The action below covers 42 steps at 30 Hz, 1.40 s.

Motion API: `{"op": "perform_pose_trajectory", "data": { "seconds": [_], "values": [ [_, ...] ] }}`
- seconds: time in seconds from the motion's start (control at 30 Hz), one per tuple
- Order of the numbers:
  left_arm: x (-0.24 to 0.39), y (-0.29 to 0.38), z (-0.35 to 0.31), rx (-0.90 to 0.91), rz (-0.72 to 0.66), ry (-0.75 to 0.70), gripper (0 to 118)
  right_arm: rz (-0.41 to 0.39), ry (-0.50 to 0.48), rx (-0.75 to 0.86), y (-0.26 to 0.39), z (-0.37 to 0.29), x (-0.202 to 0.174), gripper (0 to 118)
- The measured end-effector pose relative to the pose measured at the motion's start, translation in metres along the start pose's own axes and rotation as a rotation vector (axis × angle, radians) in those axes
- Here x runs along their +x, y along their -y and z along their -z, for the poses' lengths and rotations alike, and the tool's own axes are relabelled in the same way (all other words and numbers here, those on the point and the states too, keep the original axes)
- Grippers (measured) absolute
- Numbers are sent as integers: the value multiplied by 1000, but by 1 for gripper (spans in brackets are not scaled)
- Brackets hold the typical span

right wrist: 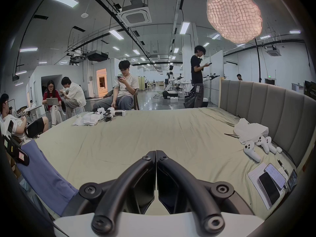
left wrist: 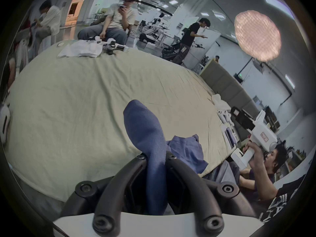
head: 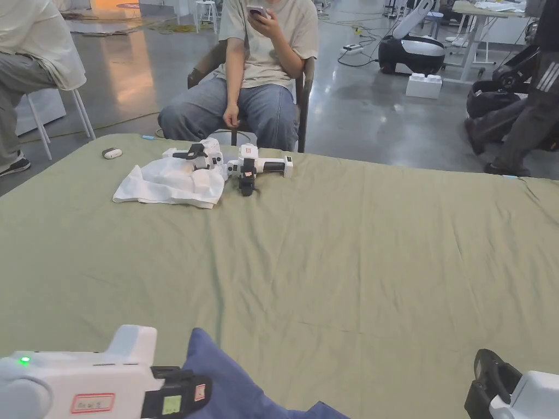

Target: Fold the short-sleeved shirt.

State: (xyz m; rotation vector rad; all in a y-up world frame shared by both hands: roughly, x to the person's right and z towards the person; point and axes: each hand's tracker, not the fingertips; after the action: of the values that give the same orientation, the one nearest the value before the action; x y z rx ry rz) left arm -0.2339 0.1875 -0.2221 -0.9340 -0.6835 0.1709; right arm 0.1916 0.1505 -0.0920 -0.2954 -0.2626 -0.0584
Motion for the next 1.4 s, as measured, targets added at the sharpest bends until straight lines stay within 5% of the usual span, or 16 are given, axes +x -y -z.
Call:
{"op": "perform_pose_trajectory", "data": {
  "seconds": [0.57,1.23,1.33,1.4],
  "values": [
    [140,18,111,-124,79,65,12,16,42,-16,4,-7,17,0],
    [172,61,203,-181,2,66,14,12,60,-36,9,-7,23,0],
    [167,55,197,-179,-29,110,31,11,60,-38,9,-7,23,0],
    [162,48,185,-155,-68,189,62,10,59,-38,9,-8,24,0]
  ]
}}
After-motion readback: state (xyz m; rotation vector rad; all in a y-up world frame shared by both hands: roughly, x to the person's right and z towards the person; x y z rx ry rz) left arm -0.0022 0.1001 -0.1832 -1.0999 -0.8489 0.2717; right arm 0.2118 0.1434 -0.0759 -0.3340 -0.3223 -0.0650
